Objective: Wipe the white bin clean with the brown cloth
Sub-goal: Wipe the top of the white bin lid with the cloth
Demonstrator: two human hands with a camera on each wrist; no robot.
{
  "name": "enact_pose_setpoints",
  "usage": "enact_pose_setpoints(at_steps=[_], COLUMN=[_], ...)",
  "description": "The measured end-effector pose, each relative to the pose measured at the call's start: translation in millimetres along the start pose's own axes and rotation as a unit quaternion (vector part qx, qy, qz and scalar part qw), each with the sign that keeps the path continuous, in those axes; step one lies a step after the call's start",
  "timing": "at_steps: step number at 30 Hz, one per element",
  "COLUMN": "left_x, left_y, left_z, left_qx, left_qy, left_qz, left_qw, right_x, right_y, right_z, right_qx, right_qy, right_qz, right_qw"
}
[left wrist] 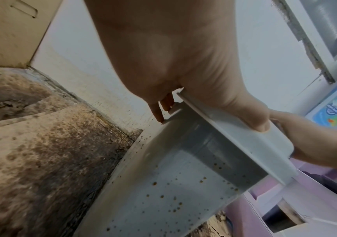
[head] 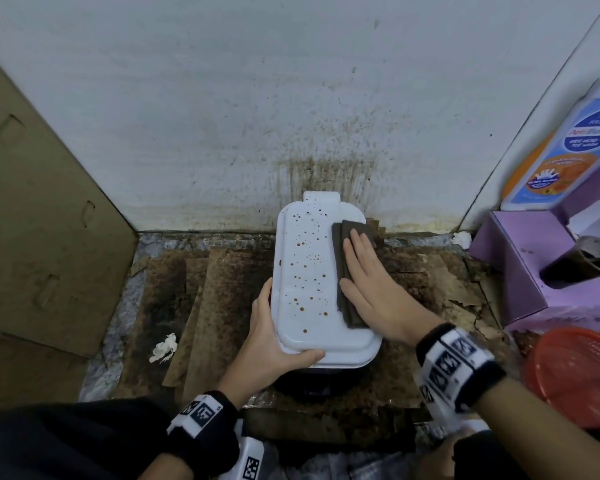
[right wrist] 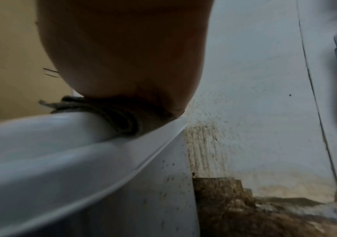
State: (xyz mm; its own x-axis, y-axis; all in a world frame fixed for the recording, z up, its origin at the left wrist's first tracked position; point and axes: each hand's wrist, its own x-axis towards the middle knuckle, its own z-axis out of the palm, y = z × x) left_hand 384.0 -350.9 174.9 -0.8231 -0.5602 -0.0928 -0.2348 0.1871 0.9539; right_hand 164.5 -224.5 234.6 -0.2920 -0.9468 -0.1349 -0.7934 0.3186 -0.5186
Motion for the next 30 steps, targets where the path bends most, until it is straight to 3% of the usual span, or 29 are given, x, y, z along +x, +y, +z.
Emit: enact_pose_setpoints(at_steps=[6, 15, 18, 30], left_x=[1.0, 4.0, 4.1, 3.7], left_y=[-3.4, -6.1, -8.3, -10.8], left_z=[0.9, -2.2, -4.4, 1.0], left_qx=[0.003, -0.009, -0.006, -0.006], left_qy=[0.003, -0.006, -0.011, -0.001], left_qz=[0.001, -0.002, 0.002, 0.008], left_qw=[1.0, 1.0, 1.0, 1.0], right_x=[-26.9, 69.2, 76.3, -53.2], right_y=[-13.6, 20.4, 21.3, -23.1], right_z=[13.7, -28.2, -31.7, 26.3], right_qx=[-0.016, -0.047, -0.069, -0.028], right_qy=[0.02, -0.016, -0.027, 0.032], right_qz=[0.001, 0.02, 0.021, -0.004], right_qw=[1.0, 0.999, 0.997, 0.999])
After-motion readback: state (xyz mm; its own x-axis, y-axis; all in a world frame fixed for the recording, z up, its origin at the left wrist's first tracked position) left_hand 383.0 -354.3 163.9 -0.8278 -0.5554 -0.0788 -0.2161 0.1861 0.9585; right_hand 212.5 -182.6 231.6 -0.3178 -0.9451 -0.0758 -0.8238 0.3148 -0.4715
